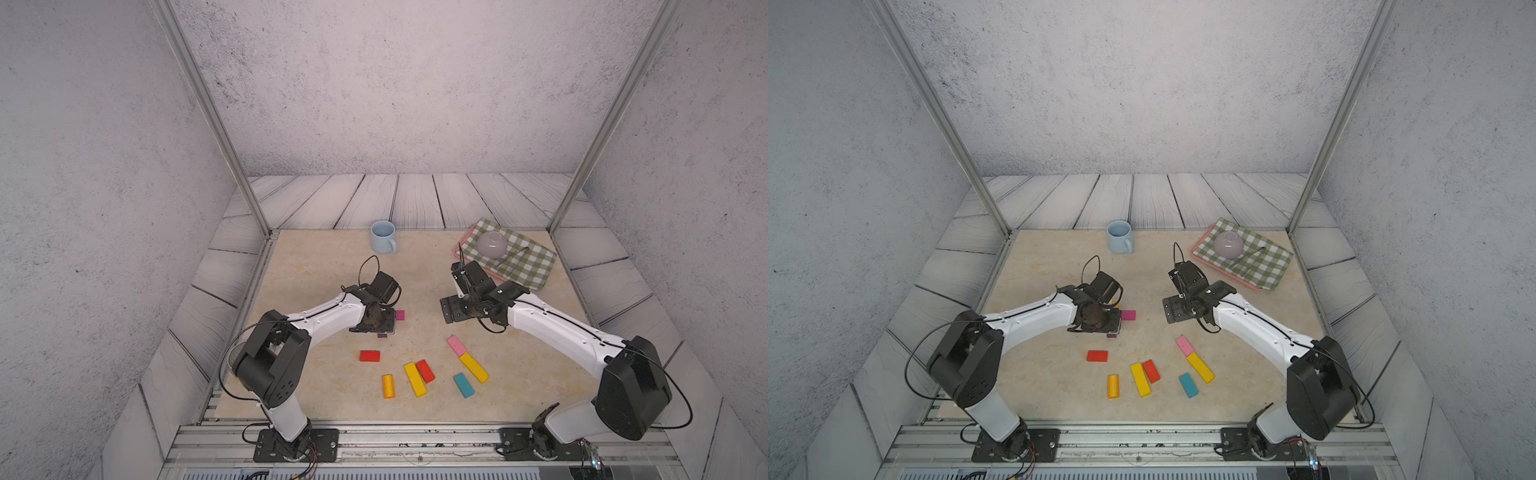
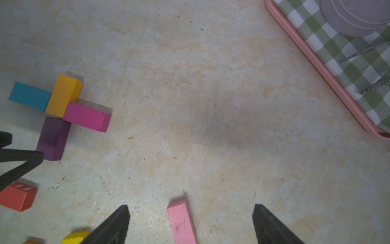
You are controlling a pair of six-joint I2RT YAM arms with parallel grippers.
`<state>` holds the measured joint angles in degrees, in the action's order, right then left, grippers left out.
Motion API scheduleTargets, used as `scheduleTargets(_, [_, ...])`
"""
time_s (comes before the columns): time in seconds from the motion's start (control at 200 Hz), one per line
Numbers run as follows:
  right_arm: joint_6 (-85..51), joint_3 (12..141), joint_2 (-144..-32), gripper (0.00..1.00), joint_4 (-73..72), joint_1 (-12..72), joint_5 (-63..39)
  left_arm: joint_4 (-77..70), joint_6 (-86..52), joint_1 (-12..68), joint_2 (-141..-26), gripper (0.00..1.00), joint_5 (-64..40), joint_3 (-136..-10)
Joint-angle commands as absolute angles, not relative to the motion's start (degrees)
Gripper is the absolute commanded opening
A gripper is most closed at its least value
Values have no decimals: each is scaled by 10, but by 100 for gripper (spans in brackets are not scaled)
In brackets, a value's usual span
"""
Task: Assemble the letter t with building blocks
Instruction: Adjust the building block at the center of the board.
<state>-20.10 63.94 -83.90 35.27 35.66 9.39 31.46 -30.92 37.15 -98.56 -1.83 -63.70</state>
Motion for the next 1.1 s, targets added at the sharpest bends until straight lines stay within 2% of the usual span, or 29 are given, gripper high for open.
scheduleTargets(0.0, [-221, 631, -824, 93, 362, 355, 95, 335, -311, 374, -1000, 59, -17, -660])
scheduleTargets(0.45, [-232, 638, -833, 93, 374, 355, 97, 371, -321, 374, -1051, 50, 3, -682])
scheduleTargets(0.866, [-234, 639, -842, 93, 377, 354, 83, 366, -329, 374, -1078, 48, -1, -694])
scheduleTargets(1.096, [-237, 641, -848, 93, 381, 354, 75, 359, -336, 373, -1086, 43, -1, -691])
